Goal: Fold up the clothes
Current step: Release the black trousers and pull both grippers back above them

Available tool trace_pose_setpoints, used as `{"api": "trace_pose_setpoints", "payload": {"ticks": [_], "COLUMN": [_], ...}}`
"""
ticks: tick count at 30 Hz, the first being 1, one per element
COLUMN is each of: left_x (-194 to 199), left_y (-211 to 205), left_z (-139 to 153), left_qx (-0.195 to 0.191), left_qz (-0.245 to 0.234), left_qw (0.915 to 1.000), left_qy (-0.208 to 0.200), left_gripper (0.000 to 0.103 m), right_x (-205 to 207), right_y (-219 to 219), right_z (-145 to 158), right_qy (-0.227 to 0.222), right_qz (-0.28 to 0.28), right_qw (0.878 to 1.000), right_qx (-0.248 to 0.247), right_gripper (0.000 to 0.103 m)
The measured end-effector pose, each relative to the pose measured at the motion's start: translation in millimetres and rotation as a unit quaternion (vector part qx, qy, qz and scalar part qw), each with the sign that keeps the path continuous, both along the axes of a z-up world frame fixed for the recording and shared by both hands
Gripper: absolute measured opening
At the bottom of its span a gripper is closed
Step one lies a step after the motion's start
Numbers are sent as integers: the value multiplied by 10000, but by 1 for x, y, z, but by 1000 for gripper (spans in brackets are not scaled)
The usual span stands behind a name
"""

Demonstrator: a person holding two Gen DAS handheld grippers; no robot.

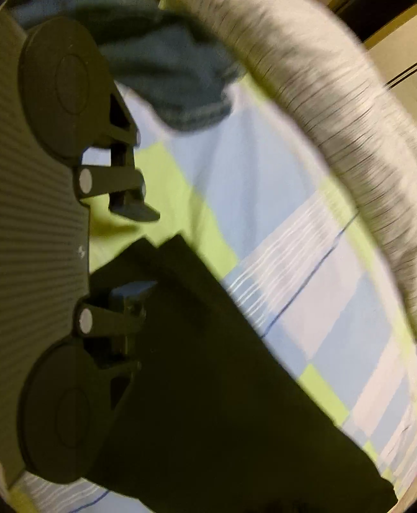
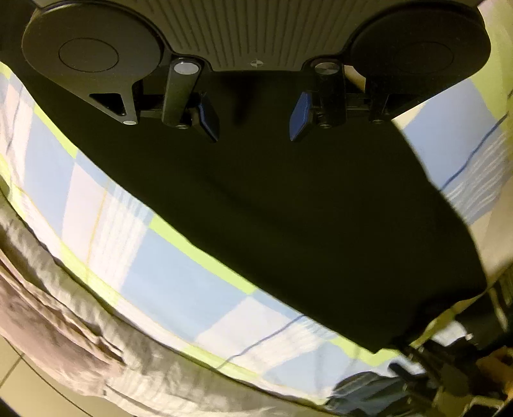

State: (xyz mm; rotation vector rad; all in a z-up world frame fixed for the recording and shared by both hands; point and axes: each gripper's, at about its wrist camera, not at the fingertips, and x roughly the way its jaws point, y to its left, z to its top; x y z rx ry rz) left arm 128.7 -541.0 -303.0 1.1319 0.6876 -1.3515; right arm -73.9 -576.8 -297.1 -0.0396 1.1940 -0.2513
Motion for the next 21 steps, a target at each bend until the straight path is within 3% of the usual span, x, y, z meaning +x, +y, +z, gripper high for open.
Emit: {"api": "trace_pose_setpoints", "payload": {"ticks": [1, 3, 6, 9, 11, 14, 17, 21], "left_x": [-1, -8, -9, -9, -6, 0, 5, -4], "left_y": [-1, 5, 12, 4, -3, -4, 3, 16], "left_z": [0, 14, 43, 33, 14, -2, 5, 28], "left_qx": [56, -241, -906, -780, -450, -22, 1, -242], "left_qz": [-36, -243, -91, -32, -20, 167, 376, 397], "left_qw": [9999, 9981, 9934, 9936, 9959, 9921, 9886, 9861], "left_qy": [-105, -505, -704, -812, -785, -1244, -1457, -1598], "left_gripper": [1, 1, 1, 1, 2, 8, 12, 21], "right_x": [-1, -4, -13, -21, -27, -40, -62, -108], "right_y": [-3, -14, -29, -41, -46, -50, -56, -76], "right_z": [0, 0, 3, 4, 4, 2, -2, -8], "right_qy": [0, -6, -59, -78, -49, -10, 53, 85], "right_qz": [-57, -176, -344, -558, -669, -775, -1029, -1874], "right_qw": [10000, 9998, 9992, 9982, 9976, 9969, 9947, 9822], "right_qx": [-35, -81, -177, -198, -171, -125, -60, 65], "right_gripper": [52, 52, 52, 52, 52, 52, 52, 52]}}
